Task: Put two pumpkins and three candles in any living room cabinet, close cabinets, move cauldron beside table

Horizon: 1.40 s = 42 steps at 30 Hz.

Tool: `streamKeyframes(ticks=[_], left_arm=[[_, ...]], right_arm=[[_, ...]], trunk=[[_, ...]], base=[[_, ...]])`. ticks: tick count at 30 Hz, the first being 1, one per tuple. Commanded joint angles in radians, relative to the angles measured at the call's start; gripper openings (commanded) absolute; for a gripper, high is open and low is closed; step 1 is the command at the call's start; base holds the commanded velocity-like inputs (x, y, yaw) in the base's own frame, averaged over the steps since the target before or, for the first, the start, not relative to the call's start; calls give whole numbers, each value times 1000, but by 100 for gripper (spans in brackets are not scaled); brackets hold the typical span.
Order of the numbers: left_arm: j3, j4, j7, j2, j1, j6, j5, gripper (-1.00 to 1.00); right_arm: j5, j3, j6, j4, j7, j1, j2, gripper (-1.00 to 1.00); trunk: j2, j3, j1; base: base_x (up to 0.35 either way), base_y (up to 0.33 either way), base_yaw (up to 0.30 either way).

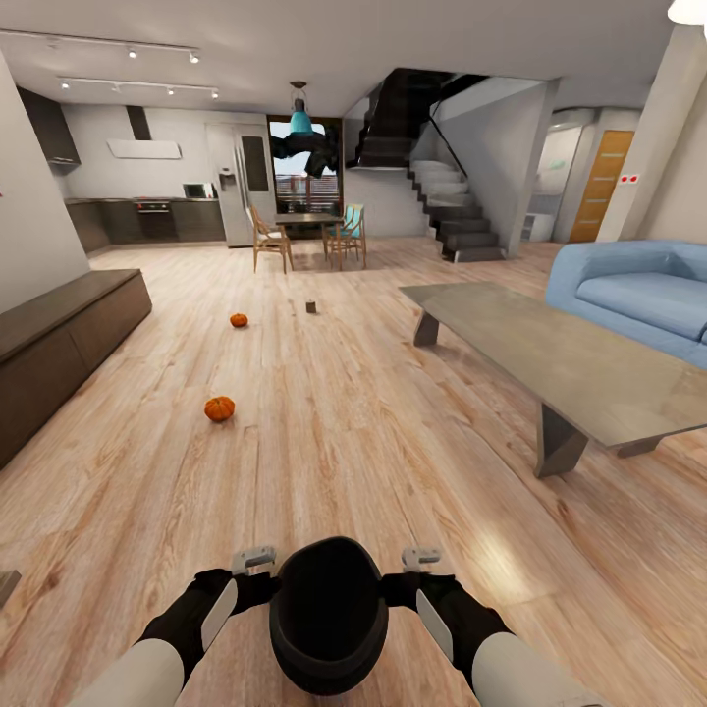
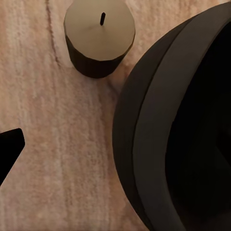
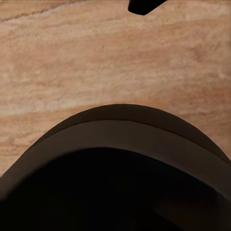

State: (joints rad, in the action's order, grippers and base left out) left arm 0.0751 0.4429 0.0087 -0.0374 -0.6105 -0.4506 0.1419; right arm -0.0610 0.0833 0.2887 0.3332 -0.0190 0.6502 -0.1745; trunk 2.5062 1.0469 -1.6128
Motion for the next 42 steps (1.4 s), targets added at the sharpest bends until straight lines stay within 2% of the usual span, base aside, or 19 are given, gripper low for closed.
streamKeyframes(ticks=[1,10,30,35,38,42], left_arm=[[7,2,1,-1,0,-7,7,100],[6,1,0,-1,0,-7,7,100],[6,3,-2,-2,0,-7,7,100],[4,3,-1,-19,0,-7,7,100],[3,3,-1,-24,0,-7,7,100],[2,3,-1,-24,0,-7,7,100]], right_arm=[[-6,3,4,1,1,0,0,100],[-6,3,-1,1,1,0,0,100],[-6,3,-17,0,1,0,0,100],[-7,4,11,4,4,6,0,100],[-7,4,81,9,3,25,0,100],[-8,4,81,4,1,32,0,100]], trunk=[[0,1,0],[2,36,-4],[2,36,-4],[2,36,-4],[2,36,-4],[2,36,-4]], base=[[0,0,0],[0,0,0],[0,0,0],[0,0,0],[0,0,0],[0,0,0]])
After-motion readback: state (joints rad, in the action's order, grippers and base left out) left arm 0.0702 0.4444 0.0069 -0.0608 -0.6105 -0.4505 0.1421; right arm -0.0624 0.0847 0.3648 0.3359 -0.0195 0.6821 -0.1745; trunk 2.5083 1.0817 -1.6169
